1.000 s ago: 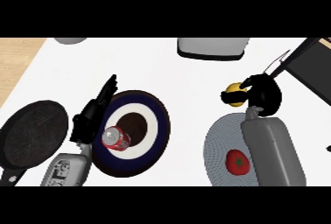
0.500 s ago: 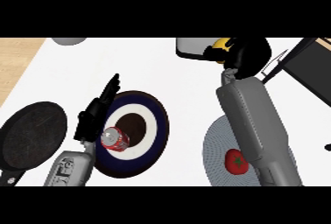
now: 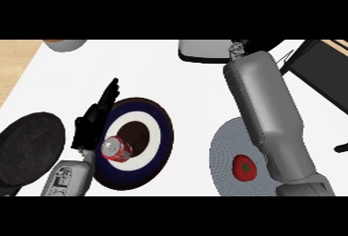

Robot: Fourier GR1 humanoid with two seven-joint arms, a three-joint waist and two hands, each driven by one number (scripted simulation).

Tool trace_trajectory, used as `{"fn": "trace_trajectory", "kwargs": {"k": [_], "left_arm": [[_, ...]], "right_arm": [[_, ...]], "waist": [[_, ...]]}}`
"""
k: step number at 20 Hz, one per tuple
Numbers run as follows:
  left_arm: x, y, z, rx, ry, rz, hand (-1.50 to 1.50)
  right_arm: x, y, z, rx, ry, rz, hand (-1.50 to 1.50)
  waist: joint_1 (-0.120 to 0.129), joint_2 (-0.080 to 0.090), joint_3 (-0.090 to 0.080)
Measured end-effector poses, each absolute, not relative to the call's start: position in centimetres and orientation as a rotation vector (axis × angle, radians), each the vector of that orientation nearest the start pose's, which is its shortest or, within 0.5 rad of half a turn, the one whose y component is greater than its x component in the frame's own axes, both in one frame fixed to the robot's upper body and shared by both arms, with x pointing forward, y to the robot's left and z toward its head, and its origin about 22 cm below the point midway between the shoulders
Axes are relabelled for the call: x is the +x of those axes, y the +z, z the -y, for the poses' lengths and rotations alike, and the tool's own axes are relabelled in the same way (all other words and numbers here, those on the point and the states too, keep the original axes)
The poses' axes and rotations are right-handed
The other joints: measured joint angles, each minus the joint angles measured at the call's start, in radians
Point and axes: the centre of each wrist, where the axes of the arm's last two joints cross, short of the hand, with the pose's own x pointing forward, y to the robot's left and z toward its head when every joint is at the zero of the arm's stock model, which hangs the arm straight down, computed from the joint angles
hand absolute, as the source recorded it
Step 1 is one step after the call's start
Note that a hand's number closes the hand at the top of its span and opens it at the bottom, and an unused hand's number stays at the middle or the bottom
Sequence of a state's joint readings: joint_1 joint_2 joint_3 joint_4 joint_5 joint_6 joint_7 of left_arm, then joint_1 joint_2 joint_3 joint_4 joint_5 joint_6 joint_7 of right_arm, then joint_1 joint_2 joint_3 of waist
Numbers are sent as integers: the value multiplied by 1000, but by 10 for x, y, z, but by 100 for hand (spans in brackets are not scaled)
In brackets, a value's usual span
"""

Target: Pick the lemon from the placemat and place it in the tiered shelf

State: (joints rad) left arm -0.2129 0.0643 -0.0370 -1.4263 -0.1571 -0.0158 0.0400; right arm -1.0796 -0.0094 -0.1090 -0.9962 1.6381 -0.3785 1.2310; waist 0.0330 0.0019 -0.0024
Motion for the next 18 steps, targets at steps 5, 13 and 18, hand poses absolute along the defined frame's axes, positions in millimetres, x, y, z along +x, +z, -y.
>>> {"fn": "trace_trajectory", "kwargs": {"k": [5,13,18], "left_arm": [[288,15,-215,93,-279,1581,0],[287,20,-223,90,-276,1571,0],[283,15,-223,102,-267,1572,0]], "right_arm": [[426,236,95,-1733,-137,1147,150],[434,275,120,-1841,-210,1084,150],[434,292,145,-1897,-257,1045,150]], "waist": [[-12,-2,0],[-15,-1,1],[-23,-2,2]]}}
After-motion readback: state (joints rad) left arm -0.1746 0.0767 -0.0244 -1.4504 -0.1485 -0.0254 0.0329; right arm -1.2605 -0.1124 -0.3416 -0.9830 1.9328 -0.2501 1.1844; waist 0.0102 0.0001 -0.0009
